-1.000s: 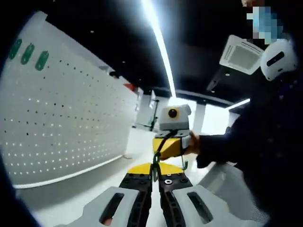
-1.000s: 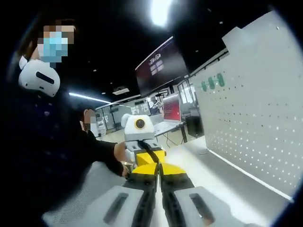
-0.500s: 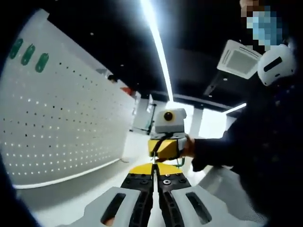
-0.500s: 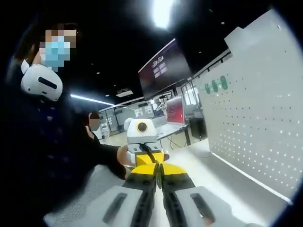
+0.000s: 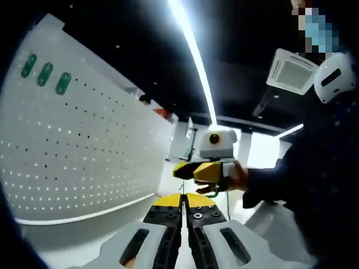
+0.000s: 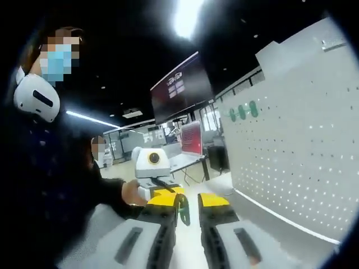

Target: Insert the hook assembly into the mounting plate slot until the hook locks in place.

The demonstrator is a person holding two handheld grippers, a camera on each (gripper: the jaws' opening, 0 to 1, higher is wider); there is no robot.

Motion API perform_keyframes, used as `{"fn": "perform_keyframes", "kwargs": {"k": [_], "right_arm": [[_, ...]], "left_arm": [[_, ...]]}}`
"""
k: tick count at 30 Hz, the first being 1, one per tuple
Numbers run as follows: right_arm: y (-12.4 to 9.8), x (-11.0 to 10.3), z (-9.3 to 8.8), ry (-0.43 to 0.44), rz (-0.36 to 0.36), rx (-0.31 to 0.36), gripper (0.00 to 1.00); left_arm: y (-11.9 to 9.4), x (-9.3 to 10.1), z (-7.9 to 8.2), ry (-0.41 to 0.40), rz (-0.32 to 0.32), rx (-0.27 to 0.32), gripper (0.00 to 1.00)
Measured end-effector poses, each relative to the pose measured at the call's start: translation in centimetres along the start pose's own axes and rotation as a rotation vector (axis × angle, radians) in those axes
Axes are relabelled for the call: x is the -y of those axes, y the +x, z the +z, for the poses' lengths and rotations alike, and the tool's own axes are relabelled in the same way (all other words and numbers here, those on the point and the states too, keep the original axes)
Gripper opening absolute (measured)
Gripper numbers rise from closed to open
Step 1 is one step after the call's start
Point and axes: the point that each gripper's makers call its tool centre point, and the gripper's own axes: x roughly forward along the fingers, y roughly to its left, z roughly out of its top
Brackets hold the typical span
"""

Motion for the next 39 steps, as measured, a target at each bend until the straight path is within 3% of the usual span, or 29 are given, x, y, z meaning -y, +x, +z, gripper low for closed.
{"fn": "perform_keyframes", "kwargs": {"k": [4, 11, 14, 20, 30, 39], "right_arm": [[-0.3, 0.8, 1.6, -0.022, -0.096, 0.053, 0.17], [-0.1, 0.1, 2.8, -0.074, -0.197, 0.066, 0.17], [0.2, 0.0, 2.4, -0.088, -0.247, 0.054, 0.17], [0.7, -0.1, 0.0, -0.257, -0.384, -0.069, 0.17], [4.0, 0.4, -1.2, -0.297, -0.403, -0.123, 0.16], [6.1, 1.2, -1.9, -0.393, -0.442, -0.18, 0.1]], "left_arm": [[-0.5, -1.2, 0.7, 0.012, 0.066, 0.027, 0.01], [-1.4, -3.3, 1.7, 0.044, 0.183, 0.058, 0.01], [-1.8, -4.1, 1.8, 0.054, 0.227, 0.063, 0.01], [-2.5, -5.4, 2.3, 0.06, 0.31, 0.08, 0.01], [-2.6, -5.7, 2.4, 0.074, 0.347, 0.077, 0.01], [-2.7, -5.9, 2.4, 0.087, 0.374, 0.065, 0.01]]}}
